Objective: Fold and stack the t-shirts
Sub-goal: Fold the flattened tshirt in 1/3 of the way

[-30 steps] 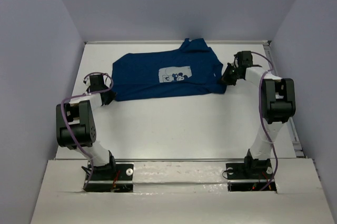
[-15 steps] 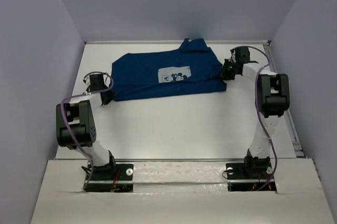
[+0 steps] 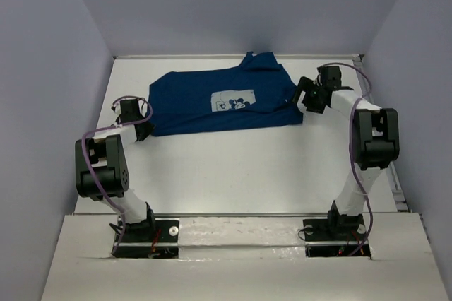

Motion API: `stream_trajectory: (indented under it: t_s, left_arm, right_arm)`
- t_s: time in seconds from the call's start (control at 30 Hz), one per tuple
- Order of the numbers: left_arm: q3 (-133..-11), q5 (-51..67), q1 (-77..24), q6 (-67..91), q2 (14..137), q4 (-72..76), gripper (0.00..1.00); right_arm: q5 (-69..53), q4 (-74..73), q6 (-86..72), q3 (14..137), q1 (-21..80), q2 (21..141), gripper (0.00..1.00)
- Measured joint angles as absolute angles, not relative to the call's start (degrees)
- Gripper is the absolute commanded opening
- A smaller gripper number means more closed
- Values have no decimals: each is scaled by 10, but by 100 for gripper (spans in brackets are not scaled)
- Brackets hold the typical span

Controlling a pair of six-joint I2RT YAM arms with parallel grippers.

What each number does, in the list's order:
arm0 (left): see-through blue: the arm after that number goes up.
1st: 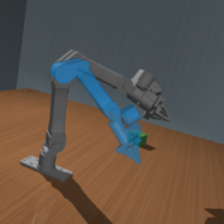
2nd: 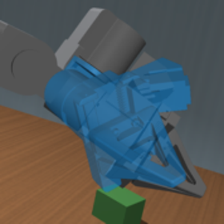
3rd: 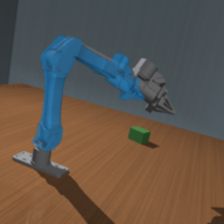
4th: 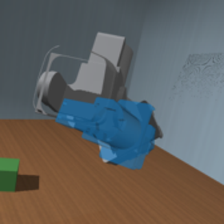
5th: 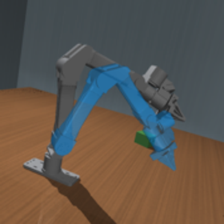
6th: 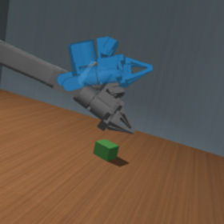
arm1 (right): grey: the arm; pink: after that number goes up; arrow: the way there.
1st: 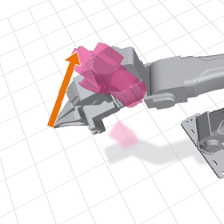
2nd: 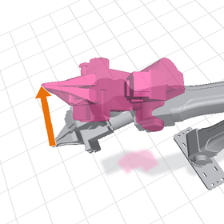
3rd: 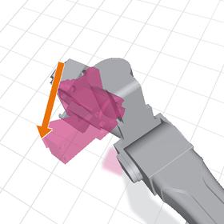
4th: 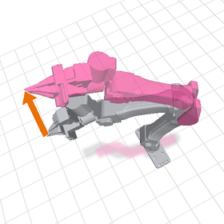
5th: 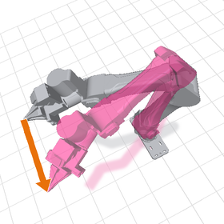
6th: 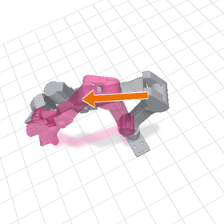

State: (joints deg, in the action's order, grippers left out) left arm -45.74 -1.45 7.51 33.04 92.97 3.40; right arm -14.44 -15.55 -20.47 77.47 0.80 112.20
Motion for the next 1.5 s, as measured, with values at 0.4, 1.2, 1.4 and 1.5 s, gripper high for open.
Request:
stream_trajectory:
  t_s: [0.4, 1.2, 1.4, 1.5]
  left_arm:
    - [-459, -16, 75, 318, 929, 30, 0]
    - [-439, -15, 74, 321, 900, 3, 0]
    - [-378, 14, 71, 347, 822, -49, 17]
    - [-342, 33, 71, 362, 768, -82, 56]
  right_arm:
    - [-133, -96, -285, 562, 7, 969, 58]
    - [-144, -17, -394, 447, -39, 946, 4]
    - [-123, -92, -392, 357, -79, 822, 11]
    - [-112, -139, -393, 327, -91, 770, 39]
